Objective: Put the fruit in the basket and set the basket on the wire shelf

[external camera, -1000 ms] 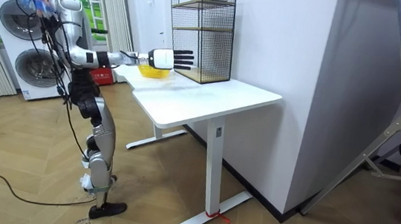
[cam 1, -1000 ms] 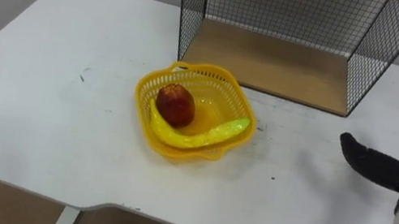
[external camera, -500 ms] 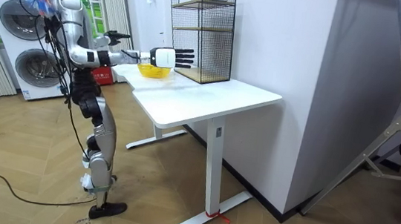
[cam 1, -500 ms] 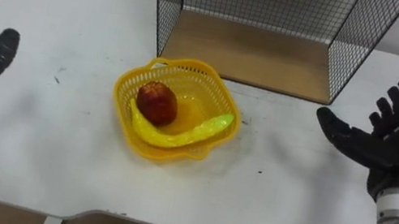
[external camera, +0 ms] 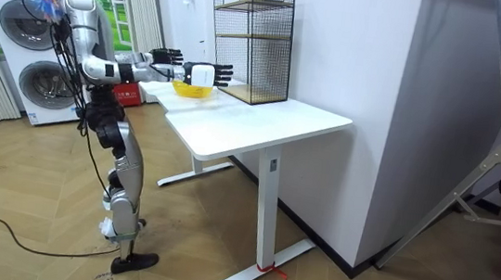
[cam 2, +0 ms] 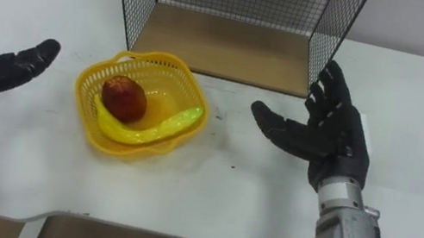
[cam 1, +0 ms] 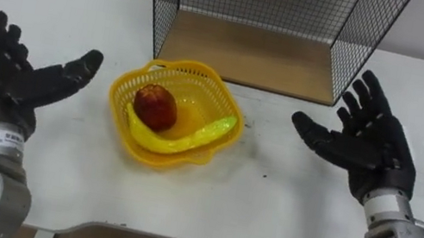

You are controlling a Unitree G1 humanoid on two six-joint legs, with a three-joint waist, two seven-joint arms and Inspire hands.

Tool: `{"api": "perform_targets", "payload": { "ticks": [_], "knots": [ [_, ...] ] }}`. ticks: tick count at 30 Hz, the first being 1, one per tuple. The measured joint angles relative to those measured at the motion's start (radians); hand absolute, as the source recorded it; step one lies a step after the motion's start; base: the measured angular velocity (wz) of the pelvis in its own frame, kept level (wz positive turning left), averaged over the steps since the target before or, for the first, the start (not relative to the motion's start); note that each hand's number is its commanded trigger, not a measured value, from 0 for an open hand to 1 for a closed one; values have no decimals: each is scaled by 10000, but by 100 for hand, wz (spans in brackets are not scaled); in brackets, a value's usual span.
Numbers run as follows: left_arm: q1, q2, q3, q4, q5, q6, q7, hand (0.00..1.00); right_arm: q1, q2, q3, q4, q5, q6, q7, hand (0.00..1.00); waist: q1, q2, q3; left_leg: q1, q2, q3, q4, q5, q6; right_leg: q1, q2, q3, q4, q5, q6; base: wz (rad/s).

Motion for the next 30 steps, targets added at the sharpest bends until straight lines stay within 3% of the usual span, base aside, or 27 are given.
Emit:
{"api": "perform_targets", "payload": {
  "ticks": [6, 23, 30],
  "knots": [
    [-47, -215, -342, 837, -341, 165, -593, 0, -438, -4, 272, 283, 14, 0, 135, 0, -29, -16, -4, -30, 7, 27, -48, -1, 0, -60, 10, 6, 17, 0, 0, -2],
    [-60, -298, -793, 873, -591, 691, -1107, 0, -528, 48, 883, 367, 134, 136, 314, 0, -28, -36, -19, -128, 10, 119, -23, 2, 1, -231, 18, 121, -20, 3, -4, -2],
    [-62, -473, -946, 1208, -593, 940, -1473, 0, -553, 194, 1082, 428, -61, 256, 482, 0, -10, -46, -14, -67, 14, 128, -18, 2, 1, -160, 17, 96, -17, 4, -6, 0]
  ]
}}
